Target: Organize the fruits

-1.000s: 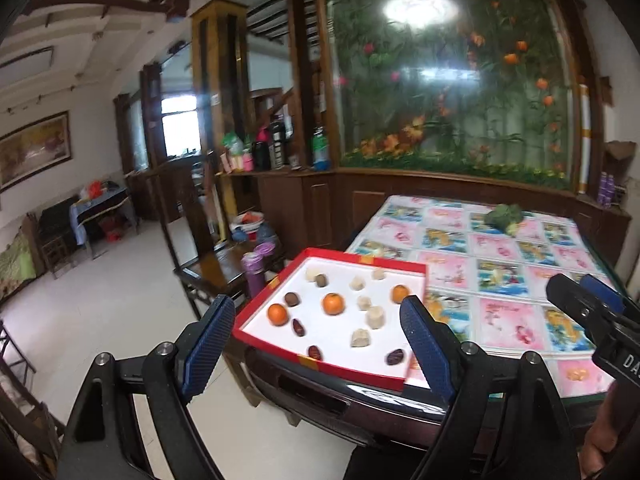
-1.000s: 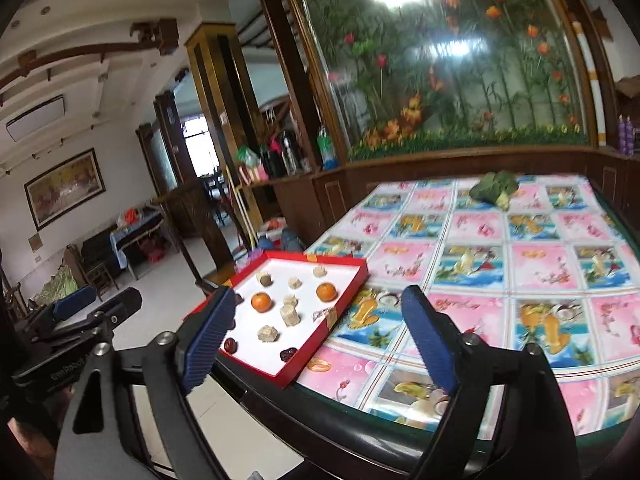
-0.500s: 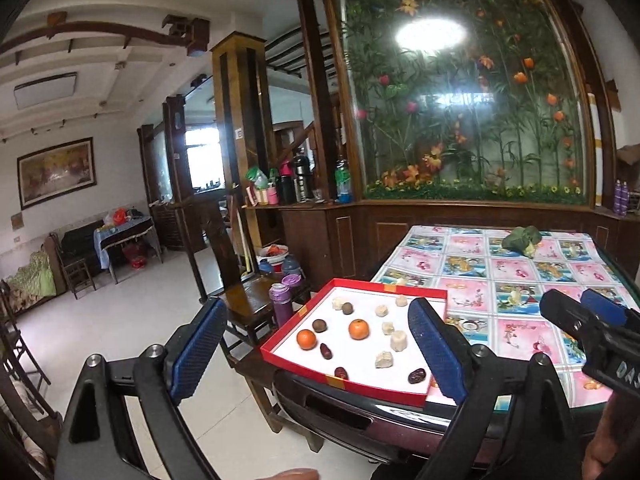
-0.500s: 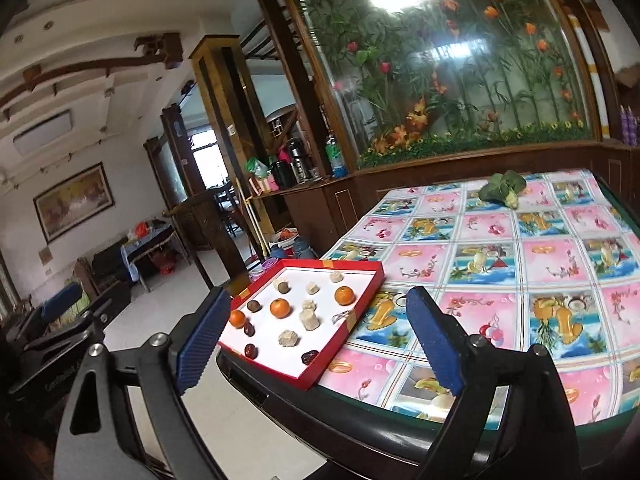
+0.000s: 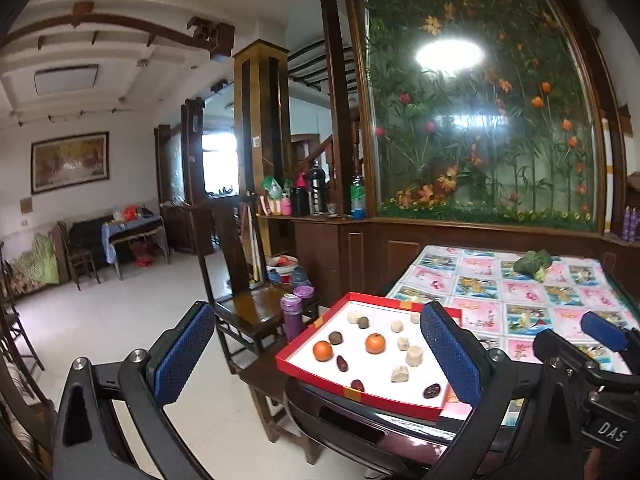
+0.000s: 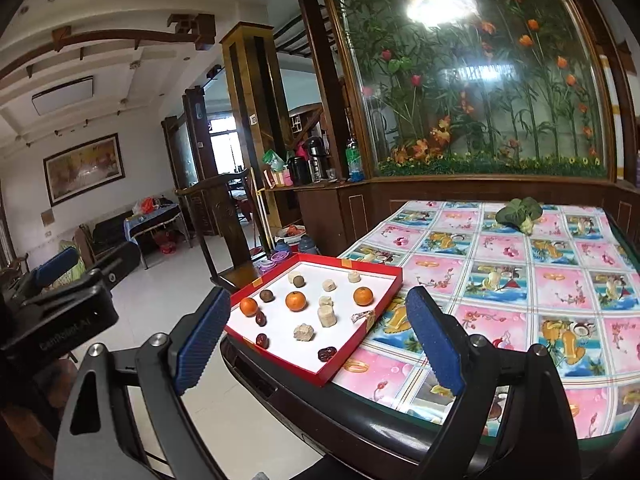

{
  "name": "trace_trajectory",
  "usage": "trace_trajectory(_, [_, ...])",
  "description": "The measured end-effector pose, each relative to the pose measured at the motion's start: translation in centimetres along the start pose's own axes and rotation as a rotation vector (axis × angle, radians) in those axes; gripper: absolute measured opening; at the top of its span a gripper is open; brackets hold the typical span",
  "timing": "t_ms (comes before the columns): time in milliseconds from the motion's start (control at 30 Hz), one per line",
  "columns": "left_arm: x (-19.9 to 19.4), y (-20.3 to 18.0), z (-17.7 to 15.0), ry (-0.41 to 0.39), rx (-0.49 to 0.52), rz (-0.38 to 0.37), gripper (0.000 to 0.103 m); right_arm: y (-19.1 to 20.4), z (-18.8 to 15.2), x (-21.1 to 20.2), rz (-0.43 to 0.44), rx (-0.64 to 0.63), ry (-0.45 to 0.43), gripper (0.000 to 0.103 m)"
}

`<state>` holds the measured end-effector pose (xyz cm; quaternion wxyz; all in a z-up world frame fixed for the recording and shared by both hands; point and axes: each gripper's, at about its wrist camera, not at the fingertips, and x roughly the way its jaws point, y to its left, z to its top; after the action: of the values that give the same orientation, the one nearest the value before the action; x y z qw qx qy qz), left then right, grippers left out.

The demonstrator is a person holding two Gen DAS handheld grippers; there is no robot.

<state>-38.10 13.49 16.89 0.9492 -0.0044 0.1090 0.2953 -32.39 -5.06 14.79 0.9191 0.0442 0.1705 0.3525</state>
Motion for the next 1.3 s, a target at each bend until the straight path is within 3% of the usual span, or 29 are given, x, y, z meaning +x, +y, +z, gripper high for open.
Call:
trace_trajectory(267, [0.9, 1.5, 0.0, 0.046, -0.047, 0.027, 0.103, 0.3, 0.4, 0.3, -0.006, 0.023, 0.013, 0.09])
trace_trajectory(567, [2.0, 1.9, -0.6, 0.077, -0.016, 0.077, 0.103, 0.8, 0.5, 0.9, 0.003, 0.024, 0.028, 0.09])
trace_trajectory(1300, [1.4, 2.7, -0.5, 0.058, -0.036, 0.1, 0.103, 1.5, 0.3, 1.1, 0.003, 0.006, 0.03, 0.09])
